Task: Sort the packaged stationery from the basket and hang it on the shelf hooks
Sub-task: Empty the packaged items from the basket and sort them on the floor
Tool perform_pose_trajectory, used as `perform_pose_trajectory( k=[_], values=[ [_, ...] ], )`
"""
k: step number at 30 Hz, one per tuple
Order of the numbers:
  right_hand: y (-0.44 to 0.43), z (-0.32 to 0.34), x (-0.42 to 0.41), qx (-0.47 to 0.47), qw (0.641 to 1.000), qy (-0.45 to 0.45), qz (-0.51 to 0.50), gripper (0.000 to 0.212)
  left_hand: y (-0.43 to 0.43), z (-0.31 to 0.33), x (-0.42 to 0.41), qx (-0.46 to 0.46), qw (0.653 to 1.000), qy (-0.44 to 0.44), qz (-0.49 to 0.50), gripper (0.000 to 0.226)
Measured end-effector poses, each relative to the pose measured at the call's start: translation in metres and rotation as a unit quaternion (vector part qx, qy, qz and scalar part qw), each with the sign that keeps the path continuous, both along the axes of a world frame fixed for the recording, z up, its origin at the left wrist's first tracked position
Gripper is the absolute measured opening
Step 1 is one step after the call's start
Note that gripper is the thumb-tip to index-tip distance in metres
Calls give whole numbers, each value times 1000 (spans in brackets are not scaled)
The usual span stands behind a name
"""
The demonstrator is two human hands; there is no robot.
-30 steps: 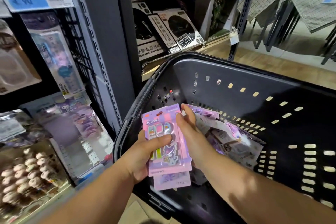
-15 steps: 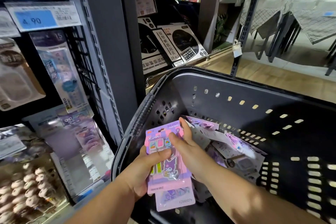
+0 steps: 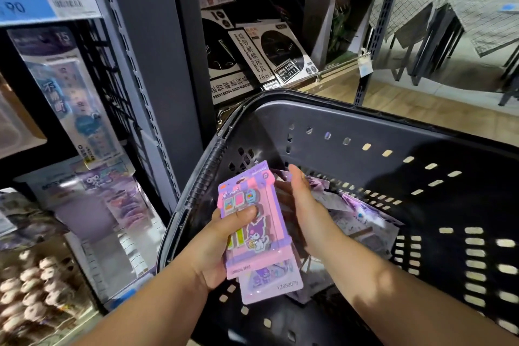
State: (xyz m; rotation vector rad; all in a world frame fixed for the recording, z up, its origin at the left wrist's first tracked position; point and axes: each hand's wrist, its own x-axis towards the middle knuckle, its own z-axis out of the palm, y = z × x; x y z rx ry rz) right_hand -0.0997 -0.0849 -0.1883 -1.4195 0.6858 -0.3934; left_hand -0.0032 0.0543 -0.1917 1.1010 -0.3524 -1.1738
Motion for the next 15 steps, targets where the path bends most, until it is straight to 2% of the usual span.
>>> perform_pose_trajectory(
  k=[3, 4, 7, 10, 11, 13, 15],
  values=[
    [-30, -19, -9, -100, 984, 118, -86, 29, 3, 3, 0, -6, 1000, -4, -3, 125],
    [-38, -28, -11, -133, 972, 171, -93, 23, 5, 4, 1, -5, 1000, -8, -5, 125],
    [-58, -56, -5, -163, 938, 291, -97, 41, 9, 4, -1, 5, 1000, -16, -11, 125],
    [-69, -59, -3, -192, 889, 393, -137, 33, 12, 3, -4, 16, 1000, -17, -13, 124],
    [-74, -62, -1, -218, 884, 398, -113, 32, 13, 3, -5, 20, 1000, -17, -10, 124],
    [-76, -67, 0, -241, 889, 385, -49, 44, 14, 2, -5, 27, 999, -18, -10, 126],
    [-68, -70, 0, -245, 884, 397, -36, 45, 15, 2, -5, 31, 999, -15, -11, 121]
  ],
)
